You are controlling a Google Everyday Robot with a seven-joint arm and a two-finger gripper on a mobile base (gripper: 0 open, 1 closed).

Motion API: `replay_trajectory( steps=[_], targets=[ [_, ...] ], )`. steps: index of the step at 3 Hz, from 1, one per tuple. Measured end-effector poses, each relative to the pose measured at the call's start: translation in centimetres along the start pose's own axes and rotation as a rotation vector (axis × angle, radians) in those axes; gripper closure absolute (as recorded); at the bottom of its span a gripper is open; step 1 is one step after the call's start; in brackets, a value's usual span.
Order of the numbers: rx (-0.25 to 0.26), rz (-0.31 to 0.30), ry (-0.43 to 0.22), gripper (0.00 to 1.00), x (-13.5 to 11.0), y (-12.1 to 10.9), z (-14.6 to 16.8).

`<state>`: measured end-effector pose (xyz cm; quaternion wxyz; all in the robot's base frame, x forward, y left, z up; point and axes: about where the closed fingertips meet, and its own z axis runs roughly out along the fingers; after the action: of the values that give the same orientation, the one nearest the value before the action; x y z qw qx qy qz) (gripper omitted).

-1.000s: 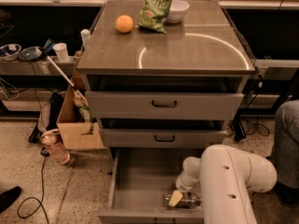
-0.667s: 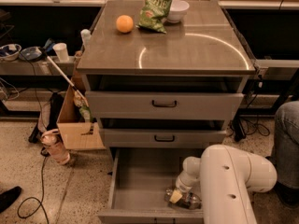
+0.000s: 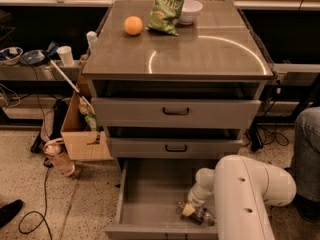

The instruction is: Pick water bottle from bottom drawer and place on counter

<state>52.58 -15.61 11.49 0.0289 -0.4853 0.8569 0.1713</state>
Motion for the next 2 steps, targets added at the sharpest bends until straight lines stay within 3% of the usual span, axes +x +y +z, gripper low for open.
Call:
replay_trajectory(
  steps=[1, 2],
  targets=[
    [0.000, 0.000, 0.000, 1.00, 0.00, 0.00, 0.00],
    [0.000, 0.000, 0.000, 1.00, 0.00, 0.01, 0.00]
  ],
)
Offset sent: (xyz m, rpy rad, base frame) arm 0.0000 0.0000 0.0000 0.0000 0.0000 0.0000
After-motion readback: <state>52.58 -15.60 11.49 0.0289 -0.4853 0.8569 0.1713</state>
